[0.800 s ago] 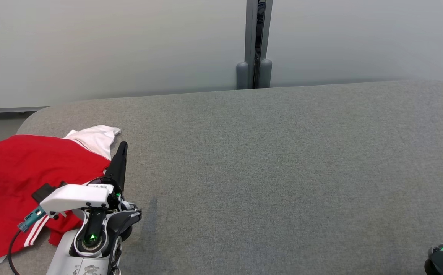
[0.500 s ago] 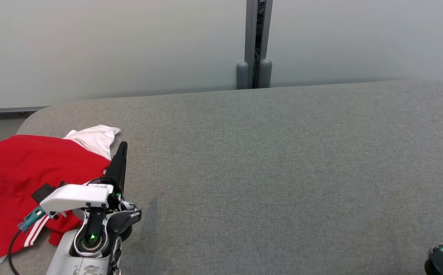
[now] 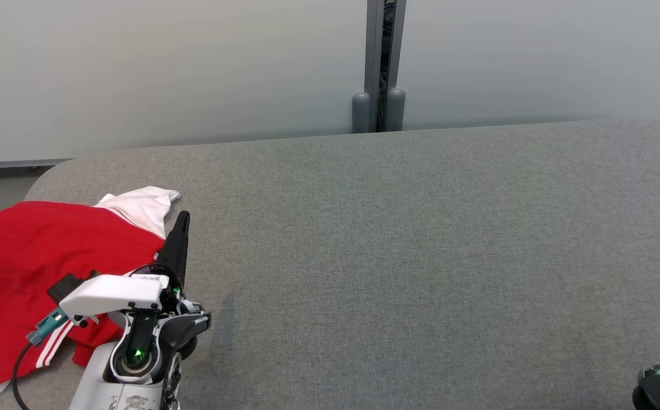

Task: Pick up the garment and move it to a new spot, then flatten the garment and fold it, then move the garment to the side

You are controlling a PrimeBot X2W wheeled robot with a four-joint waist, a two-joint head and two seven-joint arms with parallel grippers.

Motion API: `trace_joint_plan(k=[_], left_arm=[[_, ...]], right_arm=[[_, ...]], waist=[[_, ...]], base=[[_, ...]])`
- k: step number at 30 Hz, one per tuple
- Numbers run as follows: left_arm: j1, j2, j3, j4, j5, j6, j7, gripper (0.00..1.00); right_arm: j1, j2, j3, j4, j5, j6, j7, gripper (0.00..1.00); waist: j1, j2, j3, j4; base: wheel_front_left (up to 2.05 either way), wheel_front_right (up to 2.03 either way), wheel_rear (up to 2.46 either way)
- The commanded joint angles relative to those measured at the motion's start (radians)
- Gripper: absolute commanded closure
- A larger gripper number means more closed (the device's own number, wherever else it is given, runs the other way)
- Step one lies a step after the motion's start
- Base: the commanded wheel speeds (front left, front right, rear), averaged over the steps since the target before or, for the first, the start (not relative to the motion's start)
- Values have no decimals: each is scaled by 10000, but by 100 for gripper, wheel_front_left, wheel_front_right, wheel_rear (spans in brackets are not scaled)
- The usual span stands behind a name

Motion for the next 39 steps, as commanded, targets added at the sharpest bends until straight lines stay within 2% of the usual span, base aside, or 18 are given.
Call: trace_joint_plan(k=[1,39], left_arm=[[-77,36,20,1,25,-51,0,100],[-77,36,20,0,25,-51,0,100]], right_arm=[[-96,-38,1,-4,-48,0,28,100],[-97,-38,2,-4,-48,0,28,100]], waist=[[0,0,0,0],[0,0,0,0]], base=[[0,0,0],[0,0,0]])
